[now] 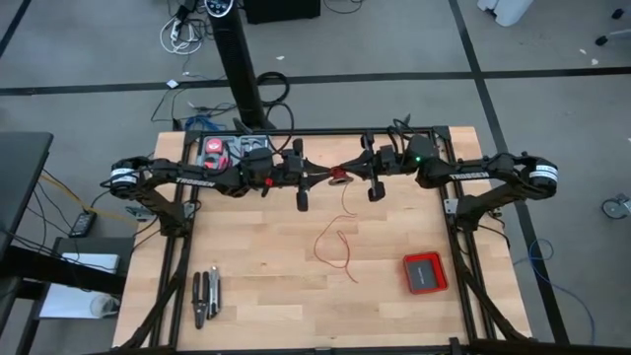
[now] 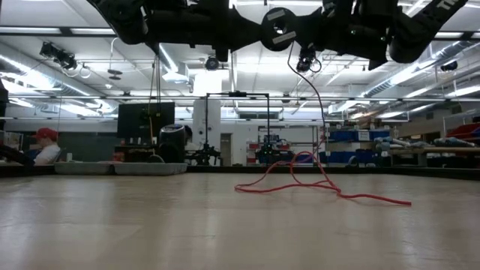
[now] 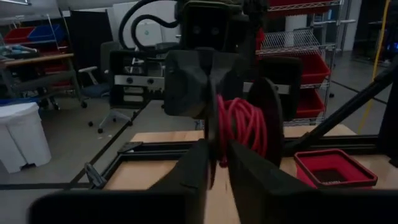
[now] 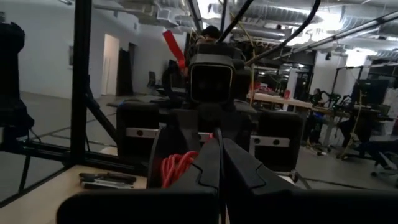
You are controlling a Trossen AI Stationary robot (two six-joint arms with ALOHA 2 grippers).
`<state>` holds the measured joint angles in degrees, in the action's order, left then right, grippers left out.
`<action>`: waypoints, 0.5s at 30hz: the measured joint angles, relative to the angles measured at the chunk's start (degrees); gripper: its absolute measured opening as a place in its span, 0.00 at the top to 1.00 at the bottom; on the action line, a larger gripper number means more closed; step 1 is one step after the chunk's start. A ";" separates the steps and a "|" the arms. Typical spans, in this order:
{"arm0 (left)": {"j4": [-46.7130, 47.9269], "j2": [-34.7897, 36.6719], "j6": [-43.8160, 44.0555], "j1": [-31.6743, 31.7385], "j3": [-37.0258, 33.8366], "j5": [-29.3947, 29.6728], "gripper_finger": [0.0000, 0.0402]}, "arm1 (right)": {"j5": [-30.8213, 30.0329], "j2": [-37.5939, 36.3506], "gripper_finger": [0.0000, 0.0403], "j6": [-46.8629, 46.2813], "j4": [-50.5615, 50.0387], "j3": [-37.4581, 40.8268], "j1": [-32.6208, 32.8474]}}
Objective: Coil cords
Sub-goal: Coil the red wire onto the spool
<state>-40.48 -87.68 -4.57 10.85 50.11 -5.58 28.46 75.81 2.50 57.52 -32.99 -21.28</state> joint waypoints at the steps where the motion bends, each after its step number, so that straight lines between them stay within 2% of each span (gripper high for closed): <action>1: 0.05 0.00 -0.66 0.00 0.00 0.04 0.89 | 0.54 0.00 0.99 -0.05 -0.02 0.00 -0.02; 2: 0.12 0.00 -1.25 -0.04 0.00 -0.03 0.94 | 1.25 -0.02 0.98 -0.04 -0.08 0.00 0.00; 4: 0.35 0.00 -1.51 -0.02 0.00 -0.46 0.98 | 2.07 -0.04 0.96 -0.16 -0.36 0.00 0.09; 10: 0.99 0.00 -2.32 0.00 0.00 -0.52 0.99 | 2.34 -0.55 0.89 -1.80 -1.69 0.00 -0.61; 15: 1.23 0.00 -1.83 0.04 0.00 -0.31 1.00 | 3.00 -6.56 0.82 -2.49 -7.80 0.00 -3.93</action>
<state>-39.25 -87.68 -6.40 10.90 50.11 -5.89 31.46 69.25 0.01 49.71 -32.99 -25.21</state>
